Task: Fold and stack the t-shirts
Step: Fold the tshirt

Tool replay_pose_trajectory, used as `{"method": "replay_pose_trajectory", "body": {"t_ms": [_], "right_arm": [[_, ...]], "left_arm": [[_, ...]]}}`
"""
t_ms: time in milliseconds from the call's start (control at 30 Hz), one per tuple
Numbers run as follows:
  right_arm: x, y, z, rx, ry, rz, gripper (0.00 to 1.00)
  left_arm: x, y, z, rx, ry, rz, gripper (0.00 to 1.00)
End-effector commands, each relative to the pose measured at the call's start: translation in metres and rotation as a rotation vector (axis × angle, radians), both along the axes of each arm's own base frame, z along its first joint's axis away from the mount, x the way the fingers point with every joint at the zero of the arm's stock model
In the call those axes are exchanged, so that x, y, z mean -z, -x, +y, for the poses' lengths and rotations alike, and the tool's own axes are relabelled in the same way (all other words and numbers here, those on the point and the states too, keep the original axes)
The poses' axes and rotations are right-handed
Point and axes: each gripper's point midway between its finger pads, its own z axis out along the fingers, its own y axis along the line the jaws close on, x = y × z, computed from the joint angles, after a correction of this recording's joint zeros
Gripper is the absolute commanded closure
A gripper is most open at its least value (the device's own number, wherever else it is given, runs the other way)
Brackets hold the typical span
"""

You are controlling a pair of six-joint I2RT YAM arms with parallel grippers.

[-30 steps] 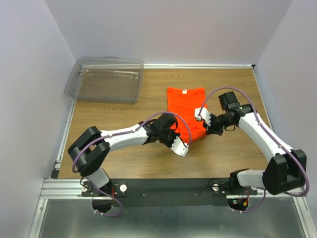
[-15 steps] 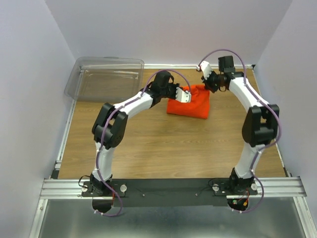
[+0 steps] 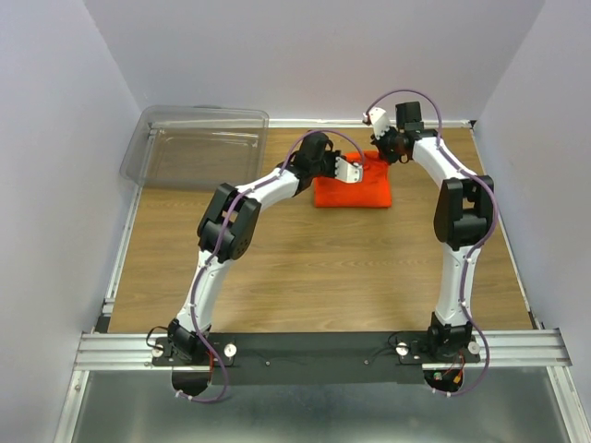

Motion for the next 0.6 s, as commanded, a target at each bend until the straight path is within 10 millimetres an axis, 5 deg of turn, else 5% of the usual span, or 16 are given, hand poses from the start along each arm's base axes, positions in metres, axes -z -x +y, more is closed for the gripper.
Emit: {"method": "replay_pose_trajectory", "body": {"t_ms": [0,567], "right_arm": [[-0.005,-0.014,-0.007,0.040,0.007,-0.038,0.99],[0.002,-0.034,0.005,0.056,-0.065,-0.042,0.94]], "left_arm": [[-0.018,-0.021,0.007,-0.093,0.047,-0.063,1.00],[-0.001,-0.022,0.034,-0.216,0.027,-0.037,1.00]]}}
